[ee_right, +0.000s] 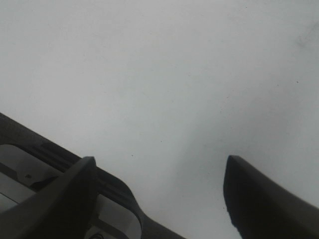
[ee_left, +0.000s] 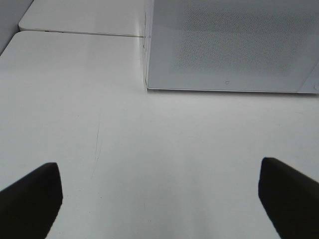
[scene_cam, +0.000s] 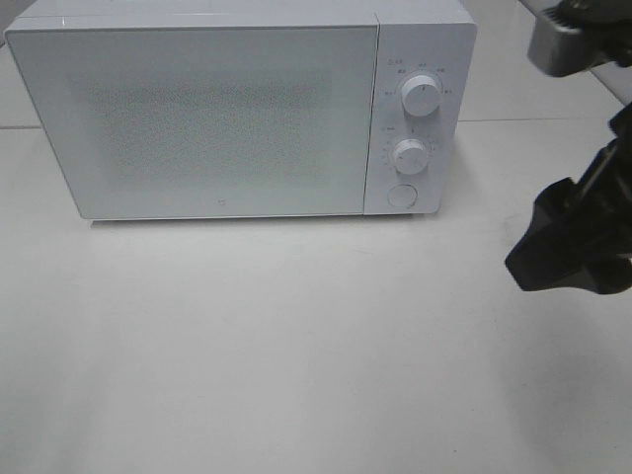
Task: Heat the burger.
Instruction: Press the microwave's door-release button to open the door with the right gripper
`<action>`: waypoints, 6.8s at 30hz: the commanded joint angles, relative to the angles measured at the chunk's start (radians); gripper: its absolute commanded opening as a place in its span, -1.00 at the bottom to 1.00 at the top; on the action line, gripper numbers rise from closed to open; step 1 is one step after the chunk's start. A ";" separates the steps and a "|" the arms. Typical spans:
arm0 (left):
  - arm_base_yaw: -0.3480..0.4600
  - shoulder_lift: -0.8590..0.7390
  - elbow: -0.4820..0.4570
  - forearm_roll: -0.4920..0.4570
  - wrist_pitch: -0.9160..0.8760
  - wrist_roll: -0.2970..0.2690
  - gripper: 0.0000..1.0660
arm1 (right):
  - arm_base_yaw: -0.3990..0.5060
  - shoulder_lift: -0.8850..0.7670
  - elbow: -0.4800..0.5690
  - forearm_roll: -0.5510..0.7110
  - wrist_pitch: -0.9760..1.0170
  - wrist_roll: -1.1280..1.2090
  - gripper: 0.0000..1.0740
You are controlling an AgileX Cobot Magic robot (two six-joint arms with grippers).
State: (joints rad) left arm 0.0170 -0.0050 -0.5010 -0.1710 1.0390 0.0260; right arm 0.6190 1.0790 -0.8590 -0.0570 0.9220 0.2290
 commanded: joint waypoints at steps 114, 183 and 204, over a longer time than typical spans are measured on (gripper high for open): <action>0.000 -0.019 0.000 -0.008 -0.012 -0.006 0.89 | -0.616 -0.404 0.307 0.027 -0.555 -0.171 0.39; 0.000 -0.019 0.000 -0.008 -0.012 -0.006 0.89 | 0.143 0.586 0.545 0.859 -2.059 -0.524 0.39; 0.000 -0.019 0.000 -0.008 -0.012 -0.006 0.89 | 0.201 0.639 0.493 0.885 -2.054 -0.253 0.24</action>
State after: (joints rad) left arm 0.0170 -0.0050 -0.5010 -0.1710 1.0390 0.0260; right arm 0.8180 1.7180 -0.3560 0.8270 -1.1280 -0.1350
